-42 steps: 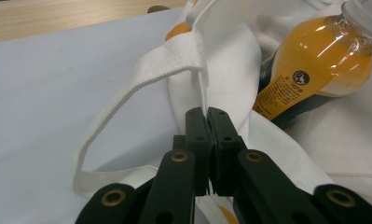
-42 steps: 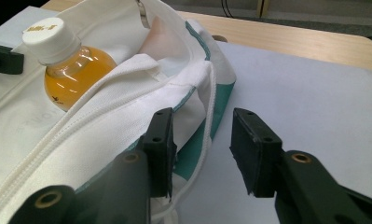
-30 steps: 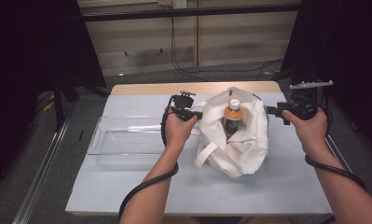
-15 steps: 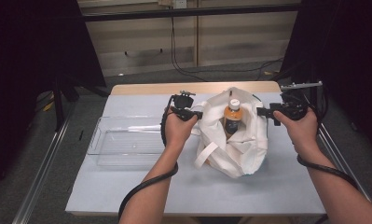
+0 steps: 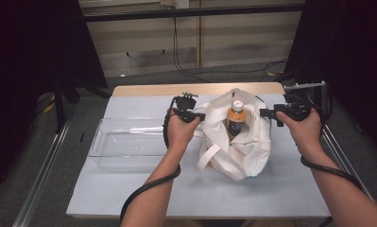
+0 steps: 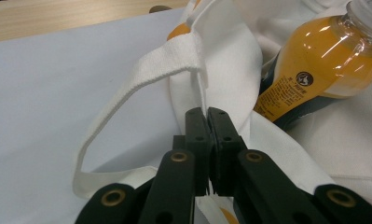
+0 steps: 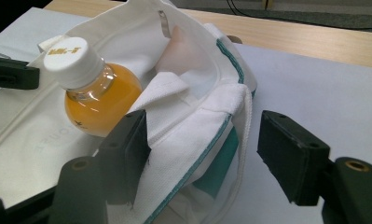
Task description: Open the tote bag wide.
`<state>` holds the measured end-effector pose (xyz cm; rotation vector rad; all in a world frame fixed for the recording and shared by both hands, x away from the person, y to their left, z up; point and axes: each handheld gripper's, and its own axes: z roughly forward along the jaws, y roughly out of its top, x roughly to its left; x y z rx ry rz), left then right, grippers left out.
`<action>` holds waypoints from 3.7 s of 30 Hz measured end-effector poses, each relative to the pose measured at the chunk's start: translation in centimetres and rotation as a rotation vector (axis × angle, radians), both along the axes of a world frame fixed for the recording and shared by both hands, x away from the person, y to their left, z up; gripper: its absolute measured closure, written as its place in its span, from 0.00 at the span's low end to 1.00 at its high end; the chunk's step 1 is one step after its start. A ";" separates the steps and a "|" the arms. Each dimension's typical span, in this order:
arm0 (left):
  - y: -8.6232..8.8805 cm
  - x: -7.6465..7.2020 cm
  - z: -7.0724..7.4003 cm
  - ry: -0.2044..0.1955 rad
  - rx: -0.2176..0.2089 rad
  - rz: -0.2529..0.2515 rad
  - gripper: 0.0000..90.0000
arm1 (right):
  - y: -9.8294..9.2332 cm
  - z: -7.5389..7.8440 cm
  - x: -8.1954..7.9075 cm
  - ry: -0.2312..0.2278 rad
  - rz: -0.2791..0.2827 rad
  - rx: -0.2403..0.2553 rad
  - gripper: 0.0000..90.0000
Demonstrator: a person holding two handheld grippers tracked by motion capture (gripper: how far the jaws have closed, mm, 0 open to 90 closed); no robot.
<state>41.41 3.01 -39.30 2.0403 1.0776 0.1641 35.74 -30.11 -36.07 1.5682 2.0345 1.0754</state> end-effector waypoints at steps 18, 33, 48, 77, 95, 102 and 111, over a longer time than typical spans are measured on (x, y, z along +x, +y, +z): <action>-0.1 0.1 0.2 0.003 0.005 -0.006 0.98 | -0.3 0.5 0.4 0.019 -0.038 0.025 0.27; -0.2 0.1 0.2 0.000 0.014 -0.008 0.97 | 1.2 -0.6 0.6 0.074 0.021 0.046 0.32; -0.2 0.4 -0.3 0.002 0.023 0.005 0.98 | 0.4 -2.7 -0.1 0.066 0.051 -0.069 0.97; 1.4 0.3 -1.7 -0.010 0.094 0.047 0.99 | -1.2 -4.9 -0.4 0.113 -0.002 -0.081 0.99; 1.7 0.2 -2.4 0.009 0.068 0.056 0.99 | -1.7 -6.6 -0.6 0.127 -0.012 -0.079 0.99; 1.6 0.2 -2.8 0.013 0.072 0.055 0.99 | -1.7 -6.9 -0.7 0.118 -0.011 -0.076 0.99; 1.4 0.1 -3.5 0.026 0.074 0.054 0.98 | -1.8 -7.5 -0.7 0.116 -0.012 -0.067 0.99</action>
